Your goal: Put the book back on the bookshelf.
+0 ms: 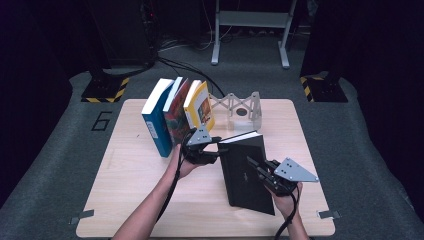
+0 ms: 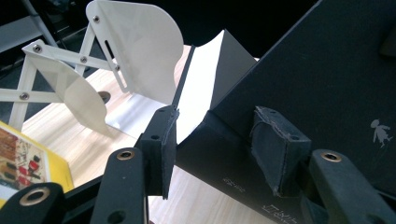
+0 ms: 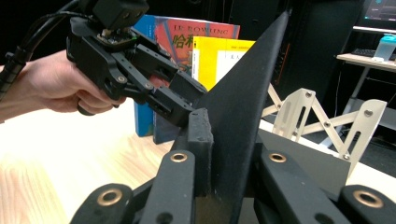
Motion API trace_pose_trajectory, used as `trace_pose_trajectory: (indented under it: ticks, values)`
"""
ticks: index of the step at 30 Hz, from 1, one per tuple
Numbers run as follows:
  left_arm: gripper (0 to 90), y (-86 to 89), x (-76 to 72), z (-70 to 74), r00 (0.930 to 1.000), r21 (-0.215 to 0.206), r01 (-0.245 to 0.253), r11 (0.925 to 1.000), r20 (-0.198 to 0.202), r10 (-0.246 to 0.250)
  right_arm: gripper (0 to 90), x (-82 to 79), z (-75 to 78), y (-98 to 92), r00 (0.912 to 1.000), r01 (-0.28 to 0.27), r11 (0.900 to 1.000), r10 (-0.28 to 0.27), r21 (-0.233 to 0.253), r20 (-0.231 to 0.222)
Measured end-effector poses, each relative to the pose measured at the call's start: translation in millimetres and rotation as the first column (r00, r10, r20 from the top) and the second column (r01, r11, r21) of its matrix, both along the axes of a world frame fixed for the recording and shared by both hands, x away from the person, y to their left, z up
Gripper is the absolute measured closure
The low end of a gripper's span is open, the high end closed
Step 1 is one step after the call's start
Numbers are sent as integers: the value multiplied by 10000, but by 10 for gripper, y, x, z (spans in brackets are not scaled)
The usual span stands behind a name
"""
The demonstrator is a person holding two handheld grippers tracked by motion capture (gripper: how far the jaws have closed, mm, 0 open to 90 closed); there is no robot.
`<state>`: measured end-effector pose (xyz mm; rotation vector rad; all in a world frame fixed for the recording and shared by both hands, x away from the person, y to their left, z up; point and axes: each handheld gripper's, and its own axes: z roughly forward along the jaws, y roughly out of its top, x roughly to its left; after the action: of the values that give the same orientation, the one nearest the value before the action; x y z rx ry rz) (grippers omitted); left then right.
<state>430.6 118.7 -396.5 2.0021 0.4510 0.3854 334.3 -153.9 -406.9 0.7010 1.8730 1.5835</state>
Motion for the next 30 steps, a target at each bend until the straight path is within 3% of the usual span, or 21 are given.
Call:
trace_pose_trajectory:
  ticks: [6, 7, 8, 13, 16, 23, 30]
  values:
    - [563, 127, 68, -23, 9993, -348, 29, 9994, -358, -41, 827, 93, 18, 93, 9998, -192, 9997, 193, -133, 82]
    - [566, 132, 71, -29, 9994, -401, -30, 9992, -342, 16, 827, 116, 23, 104, 9993, -215, 9996, 220, -174, 288]
    - [567, 144, 81, -29, 9990, -431, 64, 9991, -439, -83, 827, 100, 27, 110, 9998, -193, 9997, 194, -166, 36]
    - [561, 131, 68, -23, 9982, -729, 253, 9970, -517, -291, 824, 39, 0, 87, 9995, -77, 10000, 77, -3, 291]
    - [560, 106, 53, 25, 9973, -468, 480, 9978, -538, -505, 823, -9, -27, 60, 9989, -36, 9999, 28, 160, 457]
    - [561, -11, -33, 84, 9985, -121, 547, 9984, 0, -547, 815, -106, -115, -28, 9962, 166, 9982, -214, 577, 845]
    - [567, -58, -121, 135, 9974, 178, 629, 9979, 336, -635, 803, -184, -173, -77, 9915, 204, 9976, -286, 654, 1269]
